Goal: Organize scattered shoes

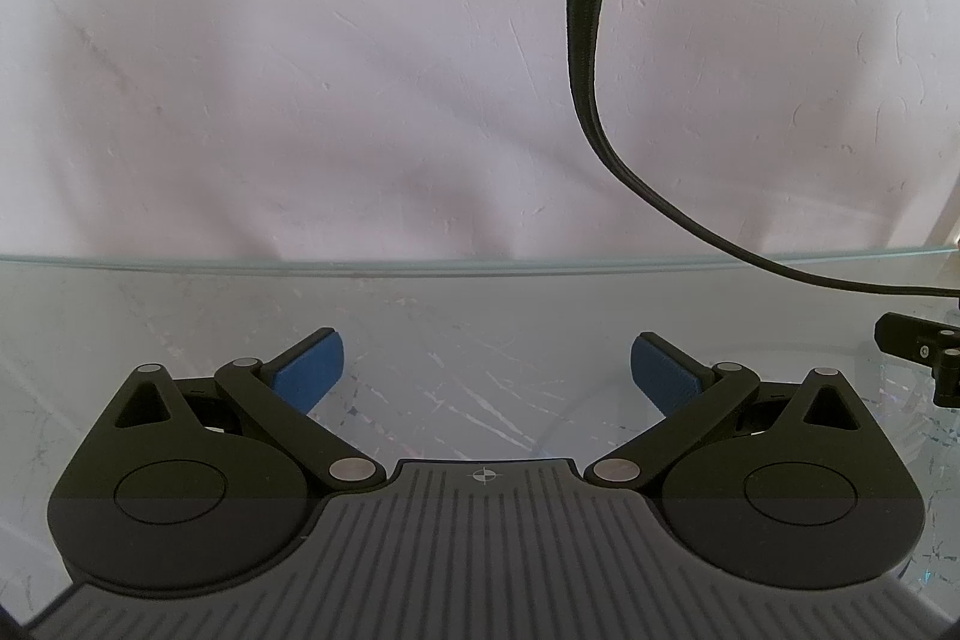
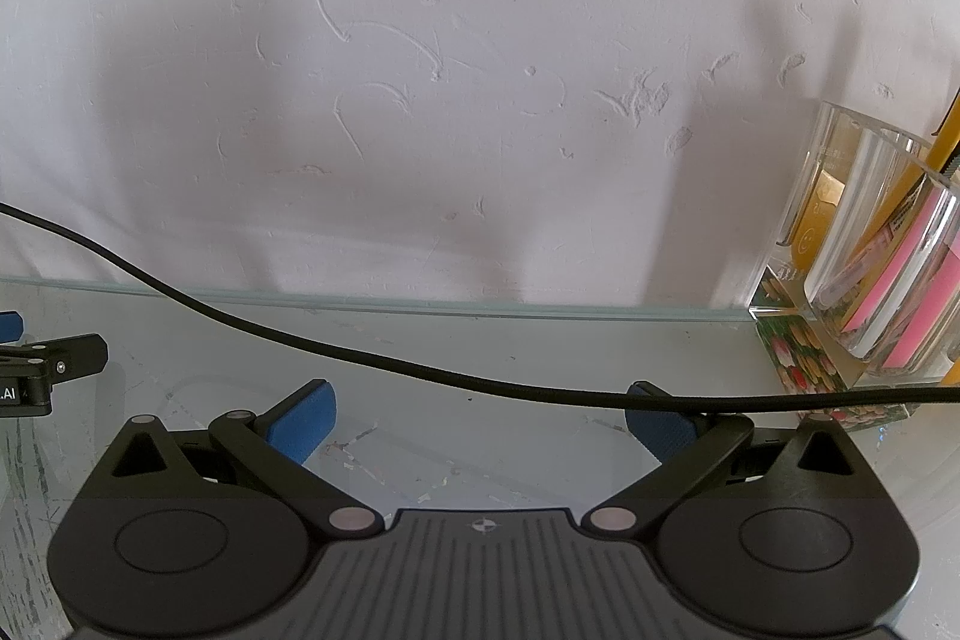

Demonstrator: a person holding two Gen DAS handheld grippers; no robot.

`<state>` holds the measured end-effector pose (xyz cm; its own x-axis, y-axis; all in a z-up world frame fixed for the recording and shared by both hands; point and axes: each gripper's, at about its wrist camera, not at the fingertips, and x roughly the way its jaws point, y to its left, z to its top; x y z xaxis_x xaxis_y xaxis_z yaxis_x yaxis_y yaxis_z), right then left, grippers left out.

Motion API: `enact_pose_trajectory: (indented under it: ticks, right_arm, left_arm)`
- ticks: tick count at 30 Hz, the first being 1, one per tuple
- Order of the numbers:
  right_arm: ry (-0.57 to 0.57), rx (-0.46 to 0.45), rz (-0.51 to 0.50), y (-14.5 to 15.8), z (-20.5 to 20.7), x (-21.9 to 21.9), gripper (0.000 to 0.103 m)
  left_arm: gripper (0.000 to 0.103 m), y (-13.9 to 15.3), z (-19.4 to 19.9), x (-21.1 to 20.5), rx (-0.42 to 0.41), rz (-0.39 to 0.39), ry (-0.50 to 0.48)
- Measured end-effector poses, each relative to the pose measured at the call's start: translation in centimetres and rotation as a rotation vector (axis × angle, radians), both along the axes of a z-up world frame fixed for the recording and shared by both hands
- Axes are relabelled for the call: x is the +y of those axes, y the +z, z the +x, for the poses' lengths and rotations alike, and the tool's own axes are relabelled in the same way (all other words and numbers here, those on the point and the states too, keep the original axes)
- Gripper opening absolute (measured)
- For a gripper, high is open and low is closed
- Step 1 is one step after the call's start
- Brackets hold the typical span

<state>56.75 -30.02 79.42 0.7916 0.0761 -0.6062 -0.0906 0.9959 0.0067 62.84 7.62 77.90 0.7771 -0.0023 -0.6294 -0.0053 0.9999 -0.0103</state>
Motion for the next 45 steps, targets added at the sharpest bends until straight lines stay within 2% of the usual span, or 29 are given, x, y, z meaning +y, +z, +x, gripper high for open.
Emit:
enact_pose_trajectory:
  ticks: [45]
  right_arm:
    - [0.0, 0.0, 0.0, -0.02, 0.08, -0.05, 0.103]
  left_arm:
    - [0.103, 0.02, -0.34, 0.15, 0.0, 0.001, 0.0]
